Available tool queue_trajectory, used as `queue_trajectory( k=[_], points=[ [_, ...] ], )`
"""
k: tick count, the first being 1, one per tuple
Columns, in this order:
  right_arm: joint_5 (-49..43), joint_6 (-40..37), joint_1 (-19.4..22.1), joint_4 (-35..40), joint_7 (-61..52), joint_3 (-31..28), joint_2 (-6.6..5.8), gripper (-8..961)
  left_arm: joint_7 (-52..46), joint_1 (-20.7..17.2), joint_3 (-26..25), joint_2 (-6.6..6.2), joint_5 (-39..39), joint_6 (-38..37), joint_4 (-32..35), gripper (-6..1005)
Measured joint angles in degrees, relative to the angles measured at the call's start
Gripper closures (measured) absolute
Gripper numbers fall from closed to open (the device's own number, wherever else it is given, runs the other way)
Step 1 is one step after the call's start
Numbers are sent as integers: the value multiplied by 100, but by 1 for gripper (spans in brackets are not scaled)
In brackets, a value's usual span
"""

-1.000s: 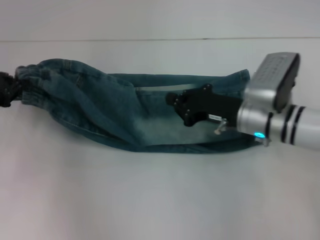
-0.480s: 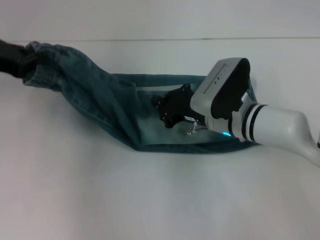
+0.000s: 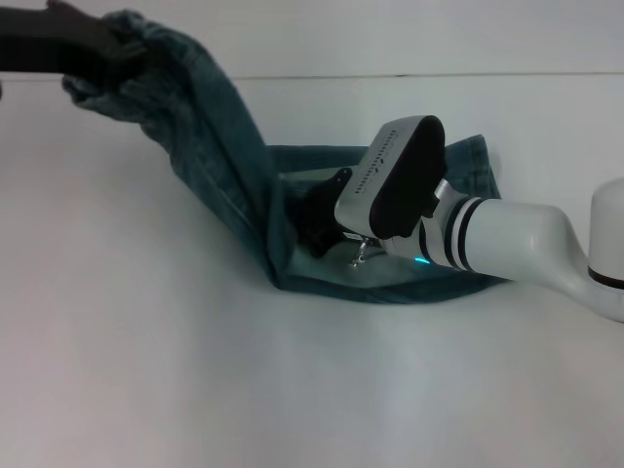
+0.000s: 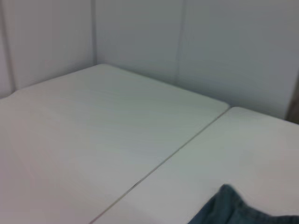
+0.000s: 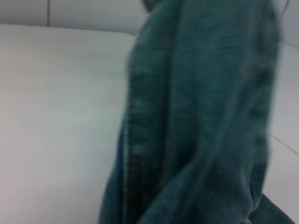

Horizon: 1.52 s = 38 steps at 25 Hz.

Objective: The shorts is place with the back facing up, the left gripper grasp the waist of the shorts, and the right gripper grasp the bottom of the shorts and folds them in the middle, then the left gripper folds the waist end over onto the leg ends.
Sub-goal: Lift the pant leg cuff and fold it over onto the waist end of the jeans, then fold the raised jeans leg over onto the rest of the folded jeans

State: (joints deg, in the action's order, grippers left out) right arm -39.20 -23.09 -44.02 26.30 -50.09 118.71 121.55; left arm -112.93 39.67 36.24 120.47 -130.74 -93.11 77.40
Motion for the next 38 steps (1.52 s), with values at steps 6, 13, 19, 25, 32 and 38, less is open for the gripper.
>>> queue_trajectory(
  k=[6,13,19,25,32,38],
  points=[
    [-15,-210,-140,-150,-86,99,0,949,-622,159,956,275,68,72,600,958],
    [-184,-680,-51,-254,-185,119,0,944,-972,324,2060,355,166,650,456,956],
    [-233,-825,702,140,-243,-88,-161,940,-985,501,2517,357,185,1096,-36,953],
    [-614,-1807,2057,629,-254,-1239,-636,936,-989,616,2967,363,158,1465,-322,951],
    [-1856,-4430,3080,640,-518,-3526,-1042,931,-992,658,3722,384,264,1986,-562,949],
    [-3346,-5666,3110,691,-983,-4899,-995,927,-1113,698,5029,410,663,2849,-808,947]
  ],
)
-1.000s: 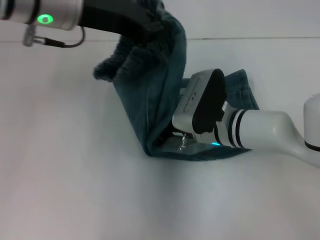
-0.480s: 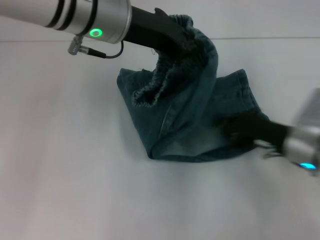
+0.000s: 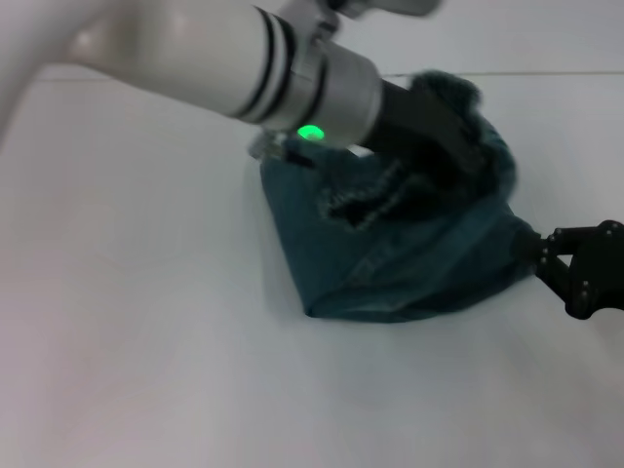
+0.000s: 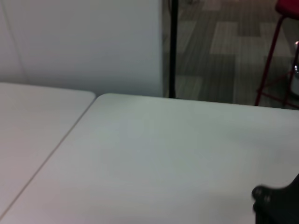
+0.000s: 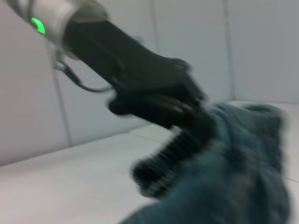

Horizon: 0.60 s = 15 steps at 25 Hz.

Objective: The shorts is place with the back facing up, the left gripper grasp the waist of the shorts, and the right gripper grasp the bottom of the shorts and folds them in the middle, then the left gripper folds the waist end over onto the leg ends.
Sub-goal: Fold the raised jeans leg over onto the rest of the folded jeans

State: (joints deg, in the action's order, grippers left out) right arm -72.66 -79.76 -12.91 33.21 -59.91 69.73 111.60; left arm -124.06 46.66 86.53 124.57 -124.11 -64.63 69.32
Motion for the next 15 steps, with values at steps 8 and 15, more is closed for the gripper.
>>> queue_trajectory(
  k=[8,15],
  points=[
    [-1250,-534,-74,599,-521,-672,260,921,13,-33,1597,6,718,1661,-154,944],
    [-1723,-635,-92,829,-670,-987,389,916,106,-144,1367,6,824,1774,-272,669]
  ],
)
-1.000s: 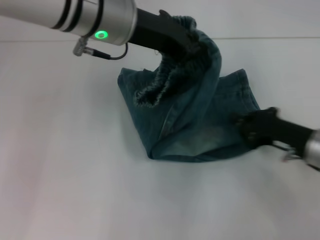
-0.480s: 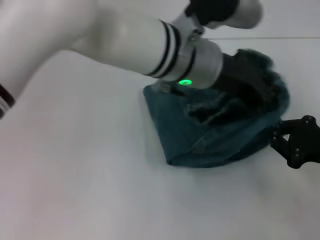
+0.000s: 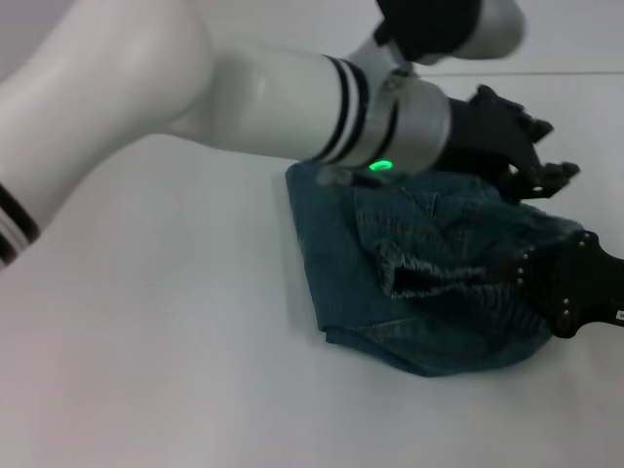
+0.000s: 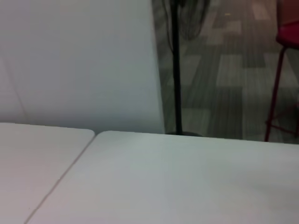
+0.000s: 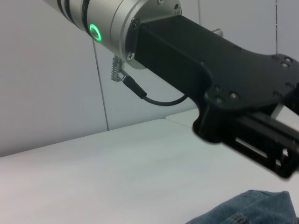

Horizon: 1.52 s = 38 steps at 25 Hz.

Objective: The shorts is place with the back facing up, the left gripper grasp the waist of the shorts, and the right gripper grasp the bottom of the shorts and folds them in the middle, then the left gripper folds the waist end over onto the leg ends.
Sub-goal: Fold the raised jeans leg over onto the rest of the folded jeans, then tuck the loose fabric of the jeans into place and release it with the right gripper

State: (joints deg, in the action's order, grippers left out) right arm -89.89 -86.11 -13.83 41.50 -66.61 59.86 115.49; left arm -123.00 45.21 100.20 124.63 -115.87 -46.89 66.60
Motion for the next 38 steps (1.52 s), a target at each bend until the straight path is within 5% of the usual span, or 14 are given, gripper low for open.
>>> queue_trajectory(
  k=[2,13,18,21,26,33,38],
  points=[
    [-58,-25,-29,5,-62,-21,-11,915,124,-152,-218,0,64,-55,35,532],
    [-692,-142,-44,951,-995,-285,30,907,992,-1175,-1740,0,655,-1366,276,293],
    [-1062,-321,-151,1407,-1536,-434,48,904,1989,-1701,-2583,-3,1339,-2230,37,108],
    [-1299,-441,-239,1768,-1925,-516,49,902,2500,-2038,-3013,-14,1724,-2610,-206,109],
    [-1854,-880,-552,2468,-2647,-781,37,755,2947,-2522,-3568,-3,1987,-2864,-342,111],
    [-3371,-1760,-1724,2846,-3728,-907,-31,521,3345,-2644,-4210,-17,2001,-3135,-806,112],
    [-4644,-2153,-2549,2967,-4208,-832,85,346,3555,-2649,-4556,-37,2001,-3182,-1077,113]
  ],
)
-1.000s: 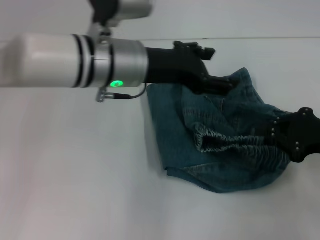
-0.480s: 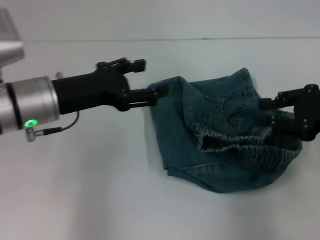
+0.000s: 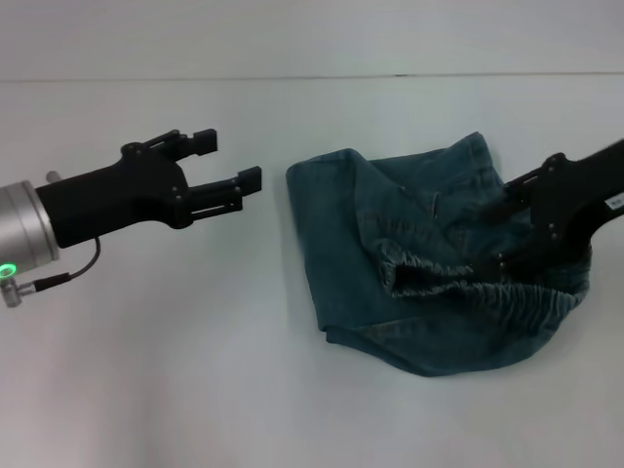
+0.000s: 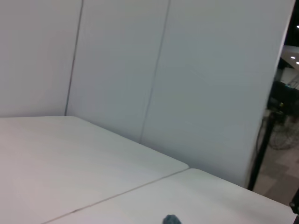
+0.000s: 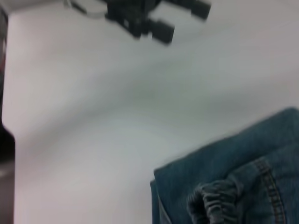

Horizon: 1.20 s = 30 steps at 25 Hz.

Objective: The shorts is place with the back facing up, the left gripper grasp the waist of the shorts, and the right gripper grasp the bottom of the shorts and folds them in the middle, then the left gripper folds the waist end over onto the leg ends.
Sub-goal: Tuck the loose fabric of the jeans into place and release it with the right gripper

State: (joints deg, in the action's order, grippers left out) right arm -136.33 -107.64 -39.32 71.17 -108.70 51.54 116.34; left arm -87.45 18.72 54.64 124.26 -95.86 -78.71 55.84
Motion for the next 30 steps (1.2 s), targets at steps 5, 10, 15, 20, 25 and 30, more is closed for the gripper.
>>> queue_trajectory(
  k=[5,10,15,20,25,30],
  points=[
    [-1118,-173,-625,65,-260,392,217,249,56,-7,-190,-11,-33,10,-135,114],
    [-1345,-252,-814,135,-574,1028,318,229,121,-17,-344,-16,-39,22,-247,126],
    [-1461,356,-774,146,-1011,1946,362,230,240,-41,-453,-21,-26,2,-372,127],
    [-1488,727,-748,154,-1266,2537,382,229,269,-83,-496,-18,1,-5,-400,128],
    [-1670,1000,-744,166,-1587,3200,404,229,278,-116,-547,-16,4,-7,-406,129],
    [-1791,1291,-735,165,-1797,3623,429,235,336,-130,-592,-9,6,-14,-414,130]
  ],
)
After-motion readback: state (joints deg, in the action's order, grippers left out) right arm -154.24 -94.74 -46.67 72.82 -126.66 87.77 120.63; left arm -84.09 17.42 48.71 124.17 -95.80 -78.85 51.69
